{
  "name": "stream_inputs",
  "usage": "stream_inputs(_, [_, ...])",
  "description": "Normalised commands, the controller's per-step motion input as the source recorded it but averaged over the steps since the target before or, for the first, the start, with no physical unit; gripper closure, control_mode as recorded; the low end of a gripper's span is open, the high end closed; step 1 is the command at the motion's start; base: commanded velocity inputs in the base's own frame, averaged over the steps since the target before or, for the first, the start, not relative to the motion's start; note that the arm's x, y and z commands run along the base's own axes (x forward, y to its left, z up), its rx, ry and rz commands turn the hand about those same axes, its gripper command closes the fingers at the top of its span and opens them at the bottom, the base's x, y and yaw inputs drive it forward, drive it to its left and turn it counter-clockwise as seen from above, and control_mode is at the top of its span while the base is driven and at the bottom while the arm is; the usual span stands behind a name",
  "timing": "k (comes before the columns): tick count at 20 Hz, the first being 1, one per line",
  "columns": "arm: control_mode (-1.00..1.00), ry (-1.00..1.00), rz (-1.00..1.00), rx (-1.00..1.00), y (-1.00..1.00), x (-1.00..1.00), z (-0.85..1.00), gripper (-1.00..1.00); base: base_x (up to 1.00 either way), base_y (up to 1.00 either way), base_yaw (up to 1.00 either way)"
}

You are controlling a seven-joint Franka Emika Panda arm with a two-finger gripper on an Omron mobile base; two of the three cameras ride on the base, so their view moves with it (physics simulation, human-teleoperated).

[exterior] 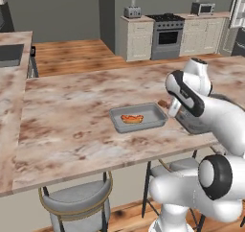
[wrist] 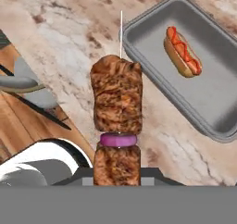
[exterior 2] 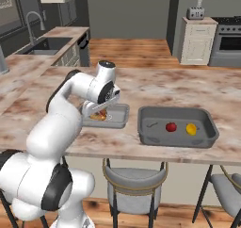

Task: Place the cold items (mango and tomato) from the fridge in one tupperware on the dining counter. Place the warm items (kebab skewer and hot dog) in the stove area in another tupperware.

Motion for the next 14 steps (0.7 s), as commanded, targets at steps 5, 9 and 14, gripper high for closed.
stream_inputs(5, [-1.0,0.06,0.49,-0.12,0.23,0.92,-0.33,1.0,0.0,0.0,0.0])
stream_inputs(9, [-1.0,0.07,0.33,-0.12,0.27,0.63,-0.43,1.0,0.0,0.0,0.0])
stream_inputs(14, [-1.0,0.01,0.11,-0.08,0.03,0.64,-0.51,1.0,0.0,0.0,0.0])
